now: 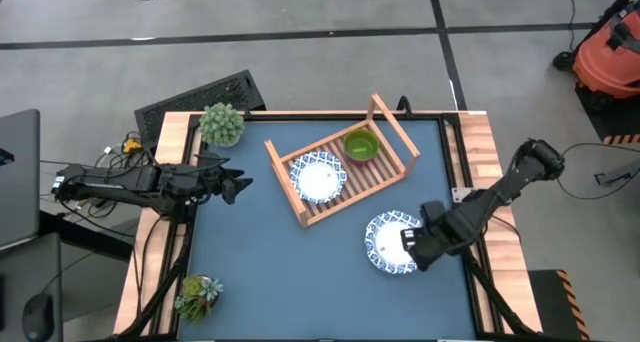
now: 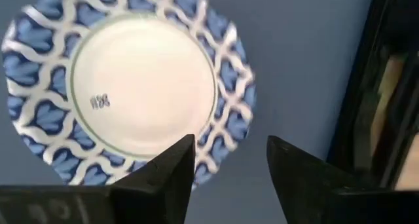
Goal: Place and stack bowls onto a shelf
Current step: Stack the blue patterned bowl on top of the blue patterned bowl on the shelf
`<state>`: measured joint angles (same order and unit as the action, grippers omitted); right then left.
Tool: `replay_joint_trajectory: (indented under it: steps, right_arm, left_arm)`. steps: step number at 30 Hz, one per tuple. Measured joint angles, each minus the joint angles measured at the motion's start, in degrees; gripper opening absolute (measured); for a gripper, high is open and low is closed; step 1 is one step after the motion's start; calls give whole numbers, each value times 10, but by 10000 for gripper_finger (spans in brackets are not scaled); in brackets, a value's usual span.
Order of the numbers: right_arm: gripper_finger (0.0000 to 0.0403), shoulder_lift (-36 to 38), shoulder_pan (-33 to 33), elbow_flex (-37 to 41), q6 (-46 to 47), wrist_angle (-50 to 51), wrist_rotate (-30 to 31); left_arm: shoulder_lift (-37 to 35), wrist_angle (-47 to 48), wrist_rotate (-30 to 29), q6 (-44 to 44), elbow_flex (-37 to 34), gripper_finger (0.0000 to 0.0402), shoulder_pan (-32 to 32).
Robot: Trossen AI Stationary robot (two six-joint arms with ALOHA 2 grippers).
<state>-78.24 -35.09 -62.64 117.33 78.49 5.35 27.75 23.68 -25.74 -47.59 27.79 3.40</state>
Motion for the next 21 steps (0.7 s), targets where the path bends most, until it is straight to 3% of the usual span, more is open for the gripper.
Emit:
replay_joint_trajectory:
  steps: [4,21]
  right_arm:
    - [221,-6,-43,20,71,-33,-30]
    - [210,-111,-37,22,86,-106,-68]
  left_arm:
    - [0,0,0,0,0,274,0]
    - [0,0,10,-1,0,274,0]
